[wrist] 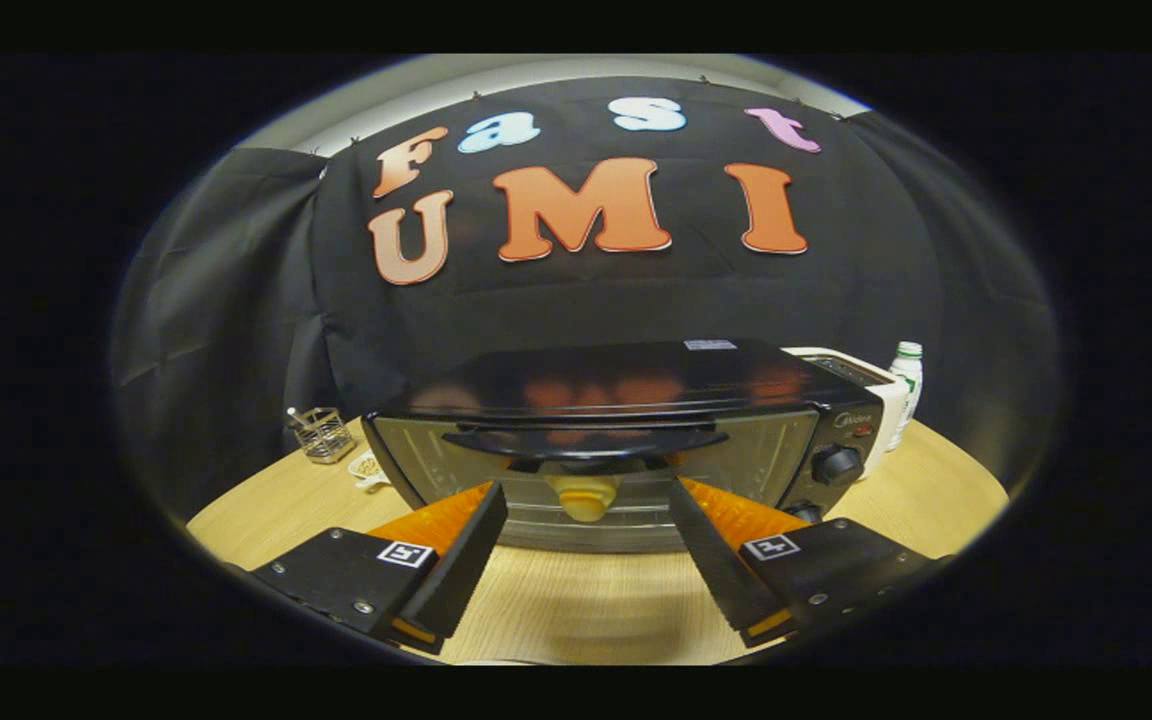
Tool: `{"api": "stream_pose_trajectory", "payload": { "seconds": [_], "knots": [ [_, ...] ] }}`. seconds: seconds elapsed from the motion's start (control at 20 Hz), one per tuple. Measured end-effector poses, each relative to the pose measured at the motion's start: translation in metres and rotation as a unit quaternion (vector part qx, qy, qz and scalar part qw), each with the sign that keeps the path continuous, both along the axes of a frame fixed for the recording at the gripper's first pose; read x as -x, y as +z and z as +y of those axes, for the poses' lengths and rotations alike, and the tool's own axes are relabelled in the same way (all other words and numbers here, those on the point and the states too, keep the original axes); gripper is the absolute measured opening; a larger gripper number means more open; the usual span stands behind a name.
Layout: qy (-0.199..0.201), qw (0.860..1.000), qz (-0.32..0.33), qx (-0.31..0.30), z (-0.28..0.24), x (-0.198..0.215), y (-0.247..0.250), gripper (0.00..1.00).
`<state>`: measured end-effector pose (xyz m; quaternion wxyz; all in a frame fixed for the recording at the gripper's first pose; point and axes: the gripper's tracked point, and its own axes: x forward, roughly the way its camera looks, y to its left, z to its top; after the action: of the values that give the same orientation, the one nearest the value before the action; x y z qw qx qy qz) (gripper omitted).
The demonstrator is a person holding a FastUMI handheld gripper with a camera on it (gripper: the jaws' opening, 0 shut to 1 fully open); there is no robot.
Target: Open the toaster oven, put the food inside, and close the toaster oven door.
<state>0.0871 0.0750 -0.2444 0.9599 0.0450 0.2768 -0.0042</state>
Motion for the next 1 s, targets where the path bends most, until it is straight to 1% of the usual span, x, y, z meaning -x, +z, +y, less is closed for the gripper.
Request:
{"api": "stream_pose_trajectory", "payload": {
  "seconds": [0.3, 0.55, 0.75, 0.9, 1.0],
  "knots": [
    [-0.013, 1.0, -0.001, 0.002, -0.001, -0.012, -0.006, 0.97],
    [-0.008, 1.0, -0.018, 0.013, -0.009, 0.003, 0.011, 0.97],
    [0.001, 0.998, -0.06, 0.025, -0.016, 0.025, 0.049, 0.97],
    [0.018, 0.995, -0.099, 0.018, -0.012, 0.046, 0.089, 0.97],
    [0.029, 0.99, -0.135, 0.022, -0.01, 0.059, 0.121, 0.97]
  ]
}}
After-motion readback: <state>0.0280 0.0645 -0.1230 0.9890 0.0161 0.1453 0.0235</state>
